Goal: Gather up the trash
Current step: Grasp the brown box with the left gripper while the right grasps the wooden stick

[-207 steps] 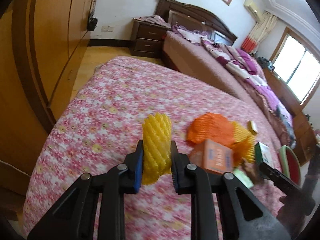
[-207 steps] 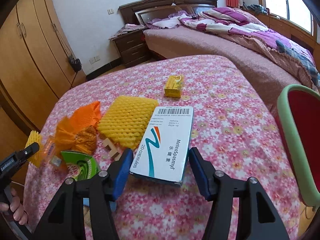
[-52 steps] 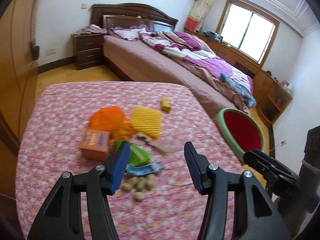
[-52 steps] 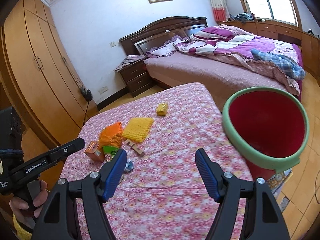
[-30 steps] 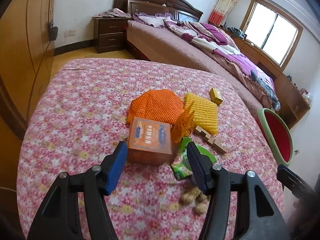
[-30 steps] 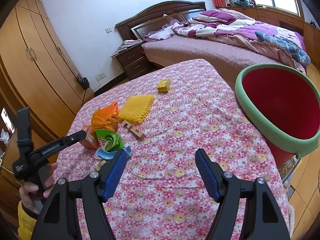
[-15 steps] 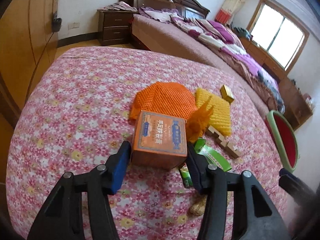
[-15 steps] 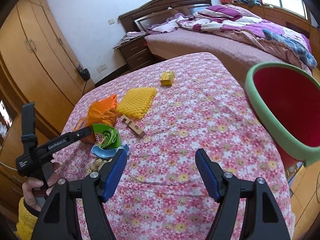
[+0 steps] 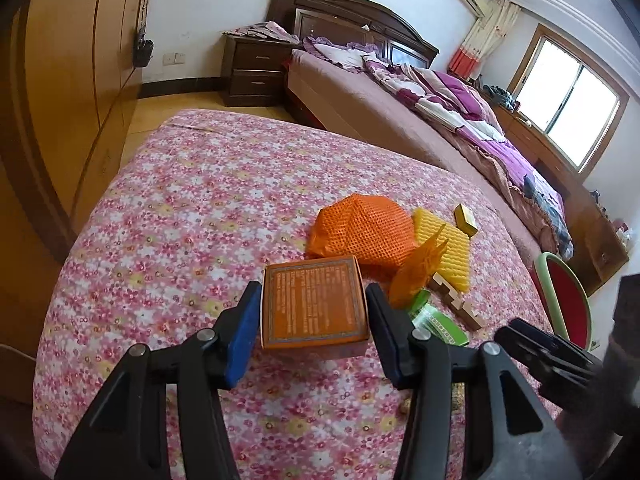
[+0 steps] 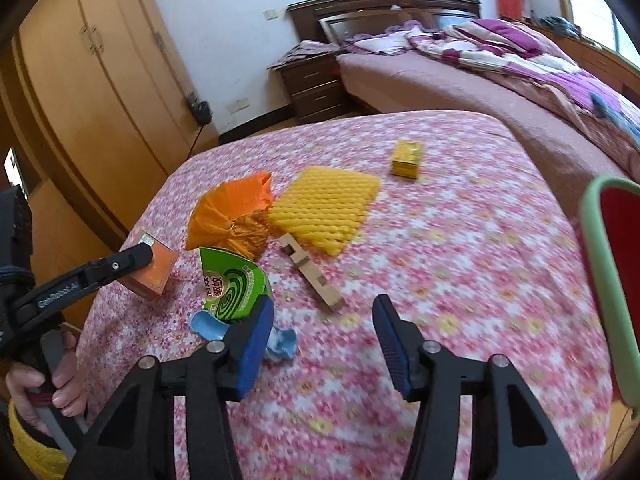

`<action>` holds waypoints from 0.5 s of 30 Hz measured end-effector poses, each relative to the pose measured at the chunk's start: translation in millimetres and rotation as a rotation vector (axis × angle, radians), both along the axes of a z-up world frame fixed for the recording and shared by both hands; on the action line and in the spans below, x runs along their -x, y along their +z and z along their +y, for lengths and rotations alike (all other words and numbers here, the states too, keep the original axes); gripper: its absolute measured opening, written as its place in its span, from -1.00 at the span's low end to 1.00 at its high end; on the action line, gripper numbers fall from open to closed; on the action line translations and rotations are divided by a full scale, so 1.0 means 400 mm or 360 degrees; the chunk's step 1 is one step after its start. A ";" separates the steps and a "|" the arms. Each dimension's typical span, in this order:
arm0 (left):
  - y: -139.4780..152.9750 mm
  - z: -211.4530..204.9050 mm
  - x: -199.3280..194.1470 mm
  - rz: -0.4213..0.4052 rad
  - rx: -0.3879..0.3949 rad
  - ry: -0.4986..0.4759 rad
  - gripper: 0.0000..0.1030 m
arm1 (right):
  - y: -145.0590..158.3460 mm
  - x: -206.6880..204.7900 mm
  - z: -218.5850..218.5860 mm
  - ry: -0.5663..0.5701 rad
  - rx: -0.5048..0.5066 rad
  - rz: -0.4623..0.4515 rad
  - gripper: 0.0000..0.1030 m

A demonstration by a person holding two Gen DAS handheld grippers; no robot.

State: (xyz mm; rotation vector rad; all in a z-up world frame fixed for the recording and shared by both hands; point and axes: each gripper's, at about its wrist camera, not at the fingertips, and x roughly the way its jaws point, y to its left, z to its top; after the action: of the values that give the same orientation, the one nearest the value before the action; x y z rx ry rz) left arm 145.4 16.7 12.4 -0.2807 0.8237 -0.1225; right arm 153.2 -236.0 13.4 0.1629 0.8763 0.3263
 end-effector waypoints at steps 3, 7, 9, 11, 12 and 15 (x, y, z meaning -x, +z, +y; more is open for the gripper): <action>-0.007 0.003 0.001 0.0001 0.0005 0.0000 0.02 | -0.019 -0.020 0.022 0.0045 0.0026 0.0007 -0.03; -0.013 0.003 -0.005 0.0003 0.0014 -0.0001 0.02 | -0.050 -0.044 0.038 0.0068 0.0045 0.0043 -0.11; -0.015 0.004 -0.008 -0.0001 0.0026 0.0009 0.02 | -0.051 -0.048 0.041 0.0063 0.0071 0.0018 -0.22; -0.014 0.008 -0.007 -0.0014 0.0055 0.0029 0.02 | -0.055 -0.052 0.046 0.0077 0.0086 0.0010 -0.42; -0.014 0.011 -0.007 -0.0019 0.0072 0.0035 0.02 | -0.057 -0.056 0.047 0.0080 0.0088 0.0009 -0.50; -0.011 0.012 -0.007 -0.0030 0.0089 0.0041 0.02 | -0.060 -0.061 0.052 0.0085 0.0089 0.0009 -0.67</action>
State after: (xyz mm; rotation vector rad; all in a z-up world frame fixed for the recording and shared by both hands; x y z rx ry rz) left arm 148.0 21.6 8.0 -0.3425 0.7985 -0.1238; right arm 177.8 -215.4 -10.6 0.0887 0.8954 0.3511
